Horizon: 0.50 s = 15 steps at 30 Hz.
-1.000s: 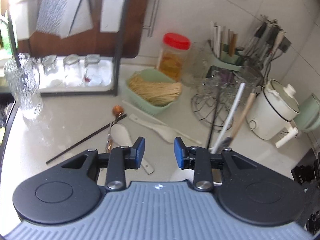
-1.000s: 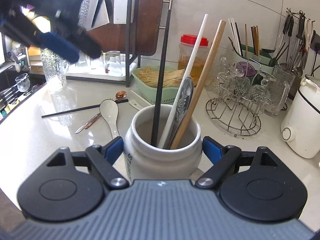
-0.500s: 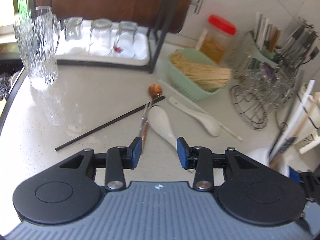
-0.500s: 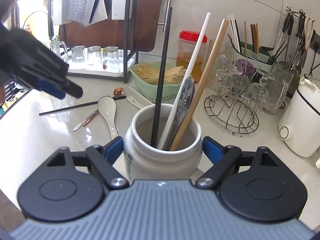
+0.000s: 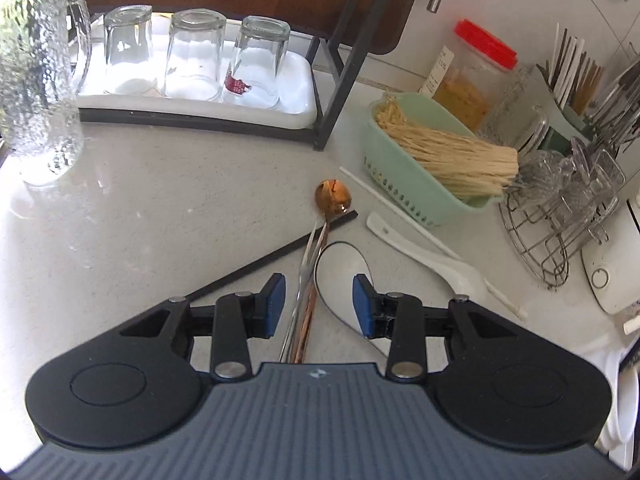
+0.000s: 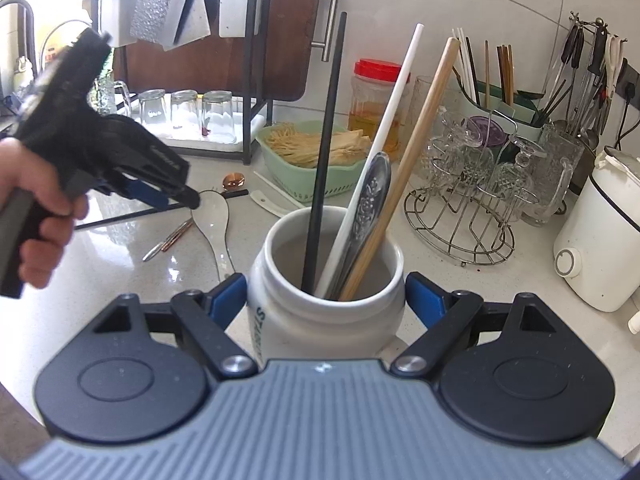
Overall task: Organize utensils
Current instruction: 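Close the left tool on the white ceramic spoon handle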
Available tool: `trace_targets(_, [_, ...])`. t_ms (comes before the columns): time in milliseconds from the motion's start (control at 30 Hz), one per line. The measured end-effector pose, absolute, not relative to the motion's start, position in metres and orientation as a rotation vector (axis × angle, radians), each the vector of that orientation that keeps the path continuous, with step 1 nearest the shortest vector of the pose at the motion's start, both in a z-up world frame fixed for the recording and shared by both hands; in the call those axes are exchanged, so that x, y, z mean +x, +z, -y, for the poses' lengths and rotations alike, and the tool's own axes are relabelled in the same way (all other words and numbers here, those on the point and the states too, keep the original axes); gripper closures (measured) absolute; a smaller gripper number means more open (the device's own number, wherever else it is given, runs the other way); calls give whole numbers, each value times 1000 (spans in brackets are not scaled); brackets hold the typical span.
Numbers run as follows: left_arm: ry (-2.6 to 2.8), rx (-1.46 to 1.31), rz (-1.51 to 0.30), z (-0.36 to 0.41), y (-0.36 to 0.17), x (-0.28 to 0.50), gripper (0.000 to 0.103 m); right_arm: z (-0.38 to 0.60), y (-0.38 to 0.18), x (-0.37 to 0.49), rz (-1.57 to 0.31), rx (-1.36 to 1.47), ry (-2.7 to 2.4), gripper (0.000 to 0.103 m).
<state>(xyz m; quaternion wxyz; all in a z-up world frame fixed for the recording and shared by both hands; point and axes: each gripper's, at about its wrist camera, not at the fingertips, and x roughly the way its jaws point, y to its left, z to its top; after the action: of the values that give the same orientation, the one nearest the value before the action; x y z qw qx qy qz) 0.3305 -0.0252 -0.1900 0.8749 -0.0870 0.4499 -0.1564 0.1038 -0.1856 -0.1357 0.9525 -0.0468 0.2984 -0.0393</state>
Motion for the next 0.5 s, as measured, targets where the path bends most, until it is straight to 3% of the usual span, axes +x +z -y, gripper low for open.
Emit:
trace_targets(167, [-328,-180,-919,30,-193,337,61,188,-134,104,-611,-98,-64,15])
trace_targets(367, [-310,-182,-922,32,-199,349,73,189,-135,103,-604,-101,-56,15])
trace_targets(500, [-325,-192,-923,33,-204,354,88,188,-135,103,-600,-106,-53,15])
